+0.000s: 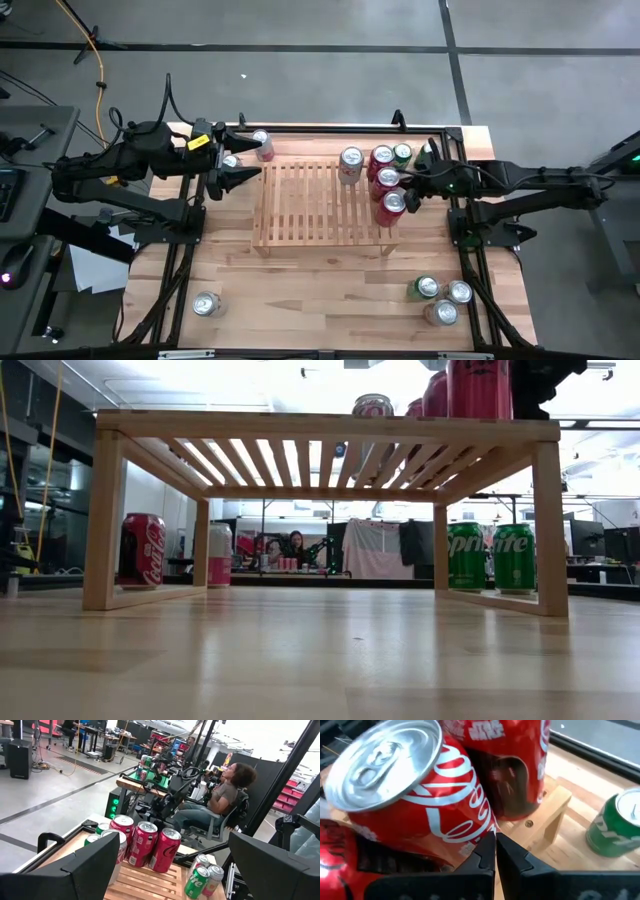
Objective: Place canned beverage on shelf
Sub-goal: Put the bottom left silver soda can on the shelf
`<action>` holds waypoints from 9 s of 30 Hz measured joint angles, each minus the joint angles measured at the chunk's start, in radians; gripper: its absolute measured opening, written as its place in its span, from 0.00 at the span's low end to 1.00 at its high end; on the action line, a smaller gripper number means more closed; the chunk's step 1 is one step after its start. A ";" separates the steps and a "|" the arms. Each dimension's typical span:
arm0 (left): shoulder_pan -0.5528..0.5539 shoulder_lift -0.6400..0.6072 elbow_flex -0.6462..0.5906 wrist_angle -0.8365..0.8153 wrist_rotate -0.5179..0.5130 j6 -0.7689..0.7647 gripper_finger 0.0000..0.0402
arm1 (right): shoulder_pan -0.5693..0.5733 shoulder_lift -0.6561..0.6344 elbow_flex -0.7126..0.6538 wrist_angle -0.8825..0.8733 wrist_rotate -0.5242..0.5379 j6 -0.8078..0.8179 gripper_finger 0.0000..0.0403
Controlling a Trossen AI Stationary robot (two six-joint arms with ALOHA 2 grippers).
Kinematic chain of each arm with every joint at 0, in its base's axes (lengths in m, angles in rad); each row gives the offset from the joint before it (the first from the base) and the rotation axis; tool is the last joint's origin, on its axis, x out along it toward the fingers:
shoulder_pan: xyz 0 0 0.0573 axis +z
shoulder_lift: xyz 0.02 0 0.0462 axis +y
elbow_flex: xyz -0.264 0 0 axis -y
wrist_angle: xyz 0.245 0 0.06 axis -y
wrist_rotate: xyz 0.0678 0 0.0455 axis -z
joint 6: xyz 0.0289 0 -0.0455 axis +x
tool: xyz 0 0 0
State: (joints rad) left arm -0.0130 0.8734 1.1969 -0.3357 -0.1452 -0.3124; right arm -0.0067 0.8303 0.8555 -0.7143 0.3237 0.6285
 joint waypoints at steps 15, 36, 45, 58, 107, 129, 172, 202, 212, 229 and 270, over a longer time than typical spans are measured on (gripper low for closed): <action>0.000 -0.003 0.000 -0.082 0.005 -0.050 0.91 | 0.000 -0.034 0.100 -0.242 0.088 -0.065 0.00; -0.707 0.477 0.363 -0.835 0.029 -0.750 0.91 | 0.000 -0.060 0.356 -0.378 0.340 -0.113 0.00; -1.135 0.563 0.213 -0.959 -0.020 -1.414 0.91 | 0.000 -0.058 0.356 -0.413 0.357 -0.124 0.00; -1.146 0.677 0.154 -1.012 0.023 -1.198 0.91 | 0.000 -0.058 0.356 -0.481 0.357 -0.103 0.00; -0.515 0.369 0.539 -0.765 -0.230 -0.562 0.70 | 0.001 0.085 0.355 0.558 -0.347 -0.321 0.25; -0.059 0.484 0.633 -0.651 0.085 0.599 0.70 | -0.086 0.702 0.931 0.034 -0.559 -0.383 0.98; -0.130 0.401 0.429 -0.528 -0.153 0.126 0.87 | -0.163 0.763 1.131 -0.454 -0.655 -0.686 0.71; -0.067 0.189 -0.351 1.027 -0.299 0.298 0.88 | -0.110 0.800 0.716 0.746 -0.524 -0.401 0.71; -0.032 0.192 -0.320 1.024 -0.214 0.279 0.82 | -0.098 0.808 0.716 0.715 -0.496 -0.398 0.71; -0.030 0.100 -0.321 0.899 -0.388 0.404 0.69 | -0.144 0.695 0.718 0.544 -0.483 -0.398 0.93; -0.065 0.792 -0.039 0.773 -0.316 0.275 0.69 | -0.130 0.185 0.716 -0.091 0.034 -0.400 0.80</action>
State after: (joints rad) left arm -0.0783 1.6657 1.1578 0.4376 -0.4608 -0.0372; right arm -0.1364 1.0153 1.5715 -0.8051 0.3576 0.2283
